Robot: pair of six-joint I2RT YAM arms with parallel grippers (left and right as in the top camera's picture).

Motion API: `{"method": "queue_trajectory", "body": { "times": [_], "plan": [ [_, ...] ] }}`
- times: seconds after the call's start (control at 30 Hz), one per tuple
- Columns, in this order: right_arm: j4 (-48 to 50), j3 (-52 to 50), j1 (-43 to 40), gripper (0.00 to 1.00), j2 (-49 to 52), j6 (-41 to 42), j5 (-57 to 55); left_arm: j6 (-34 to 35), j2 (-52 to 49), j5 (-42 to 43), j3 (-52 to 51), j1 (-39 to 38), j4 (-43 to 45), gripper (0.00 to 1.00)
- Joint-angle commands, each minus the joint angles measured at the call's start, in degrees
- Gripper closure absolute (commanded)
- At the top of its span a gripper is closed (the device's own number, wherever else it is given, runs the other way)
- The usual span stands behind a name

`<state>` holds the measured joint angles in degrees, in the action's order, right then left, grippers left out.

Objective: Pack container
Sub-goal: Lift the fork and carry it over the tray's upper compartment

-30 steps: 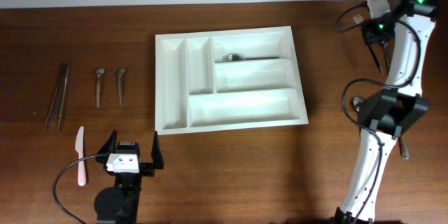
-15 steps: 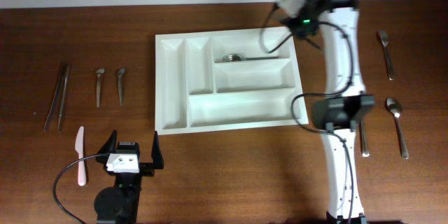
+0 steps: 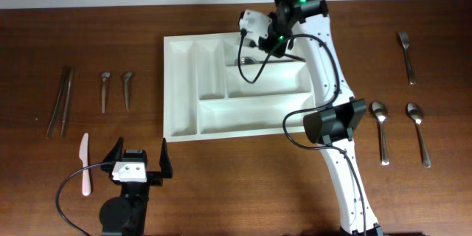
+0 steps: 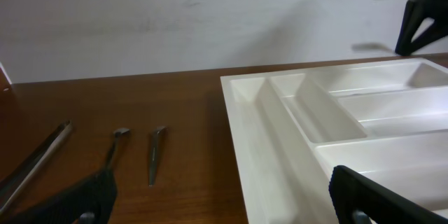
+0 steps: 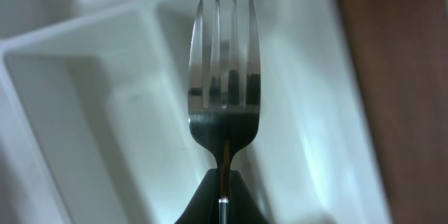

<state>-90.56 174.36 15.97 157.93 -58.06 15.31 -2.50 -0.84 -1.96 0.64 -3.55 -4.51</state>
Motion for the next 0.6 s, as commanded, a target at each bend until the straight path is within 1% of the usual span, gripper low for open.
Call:
{"method": "queue_trajectory", "body": {
  "times": [0.0, 0.23, 0.57],
  "plan": [
    [-0.1, -4.4, -0.2, 0.96, 0.0, -6.1, 1.5, 0.3, 0.5, 0.2, -0.1, 0.3, -0.2, 0.01],
    [1.7, -9.0, -1.3, 0.96, 0.0, -10.5, 2.2, 0.3, 0.5, 0.2, -0.1, 0.3, -0.2, 0.01],
    [8.2, -9.5, -1.3, 0.96, 0.0, -10.6, 3.9, 0.3, 0.5, 0.2, -0.1, 0.3, -0.2, 0.01]
  ]
}}
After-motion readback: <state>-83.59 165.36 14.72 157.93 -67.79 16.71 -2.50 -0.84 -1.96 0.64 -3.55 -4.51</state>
